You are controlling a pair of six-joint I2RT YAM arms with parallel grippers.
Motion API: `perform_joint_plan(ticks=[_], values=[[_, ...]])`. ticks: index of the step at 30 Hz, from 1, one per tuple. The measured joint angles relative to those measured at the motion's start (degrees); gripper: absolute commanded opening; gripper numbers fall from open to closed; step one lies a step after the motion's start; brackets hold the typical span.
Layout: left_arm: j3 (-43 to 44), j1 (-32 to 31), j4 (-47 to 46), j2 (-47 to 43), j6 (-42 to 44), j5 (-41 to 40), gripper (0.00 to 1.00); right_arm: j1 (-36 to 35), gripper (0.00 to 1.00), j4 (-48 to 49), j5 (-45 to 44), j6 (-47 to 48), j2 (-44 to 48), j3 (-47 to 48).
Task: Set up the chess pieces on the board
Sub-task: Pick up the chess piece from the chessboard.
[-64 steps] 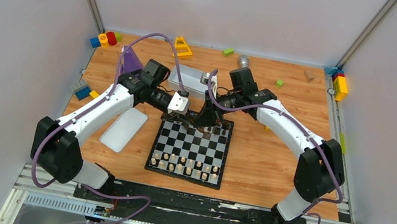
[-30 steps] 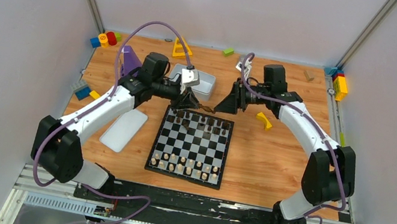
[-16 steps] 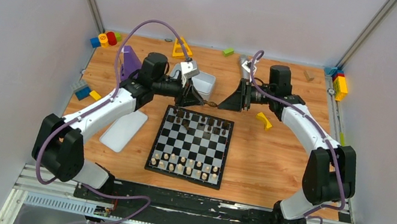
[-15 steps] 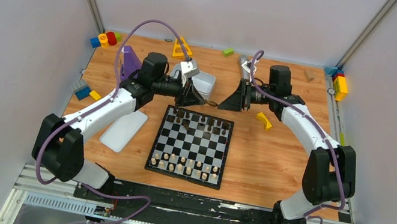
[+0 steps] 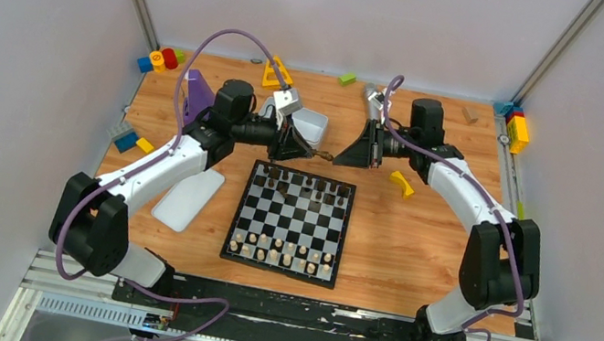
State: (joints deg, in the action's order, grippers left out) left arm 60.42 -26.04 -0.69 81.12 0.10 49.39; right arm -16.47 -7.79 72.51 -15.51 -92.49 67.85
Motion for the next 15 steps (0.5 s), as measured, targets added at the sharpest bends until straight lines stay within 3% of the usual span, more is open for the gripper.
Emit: perform_joint_plan(ticks=[7, 15], values=[[-0.1, 0.0, -0.2, 0.0, -0.2, 0.1, 0.0, 0.0, 0.01, 0.0, 0.1, -0.4, -0.3, 0.0], [0.3, 2.3, 5.4, 0.0, 5.6, -3.0, 0.0, 0.0, 0.0, -4.0, -2.3, 5.0, -0.3, 0.0]])
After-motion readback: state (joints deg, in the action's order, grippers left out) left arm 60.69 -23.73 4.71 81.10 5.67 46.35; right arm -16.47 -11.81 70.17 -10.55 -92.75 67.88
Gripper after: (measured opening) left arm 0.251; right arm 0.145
